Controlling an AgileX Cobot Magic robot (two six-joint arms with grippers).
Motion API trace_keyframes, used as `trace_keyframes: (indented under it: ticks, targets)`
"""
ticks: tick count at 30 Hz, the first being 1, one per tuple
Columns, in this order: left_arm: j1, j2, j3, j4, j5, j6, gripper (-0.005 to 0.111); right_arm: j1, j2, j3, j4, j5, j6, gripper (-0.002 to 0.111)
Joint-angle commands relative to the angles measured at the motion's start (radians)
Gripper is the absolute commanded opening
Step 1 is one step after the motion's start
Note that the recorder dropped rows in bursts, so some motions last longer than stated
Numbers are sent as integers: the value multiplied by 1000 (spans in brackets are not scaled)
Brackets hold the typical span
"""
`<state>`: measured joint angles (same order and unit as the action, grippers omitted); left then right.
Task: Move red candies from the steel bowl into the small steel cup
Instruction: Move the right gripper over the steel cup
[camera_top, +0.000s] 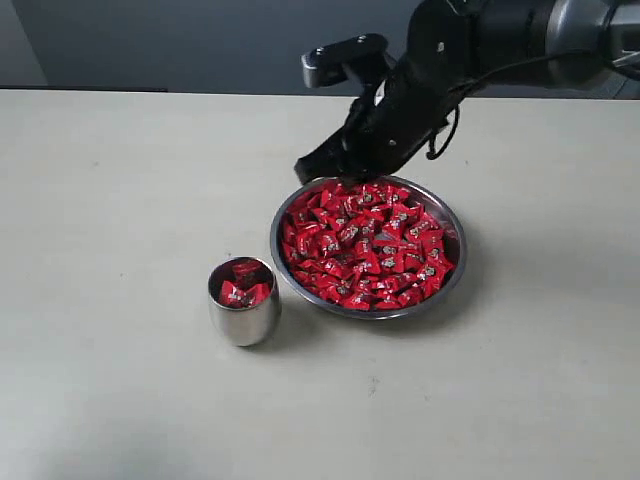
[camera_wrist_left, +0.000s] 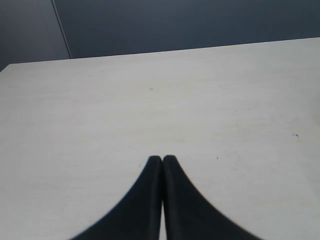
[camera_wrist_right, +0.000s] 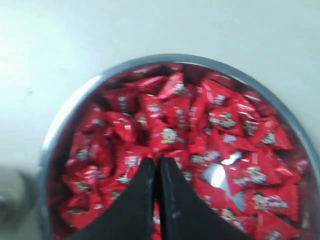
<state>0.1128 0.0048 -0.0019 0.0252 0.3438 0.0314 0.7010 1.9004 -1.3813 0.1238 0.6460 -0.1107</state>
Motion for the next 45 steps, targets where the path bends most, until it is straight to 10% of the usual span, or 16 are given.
trace_keyframes:
  ticks: [1, 6, 38, 45]
  targets:
    - [-5, -5, 2, 2, -10, -2, 0, 121, -29, -1, 98, 13, -80, -1]
    - [-5, -5, 2, 2, -10, -2, 0, 256, -24, -1, 52, 18, -80, -1]
    - [-5, -5, 2, 2, -10, -2, 0, 278, 38, 0, 90, 49, -80, -1]
    - [-5, -5, 2, 2, -10, -2, 0, 278, 41, 0, 84, 48, -80, 32]
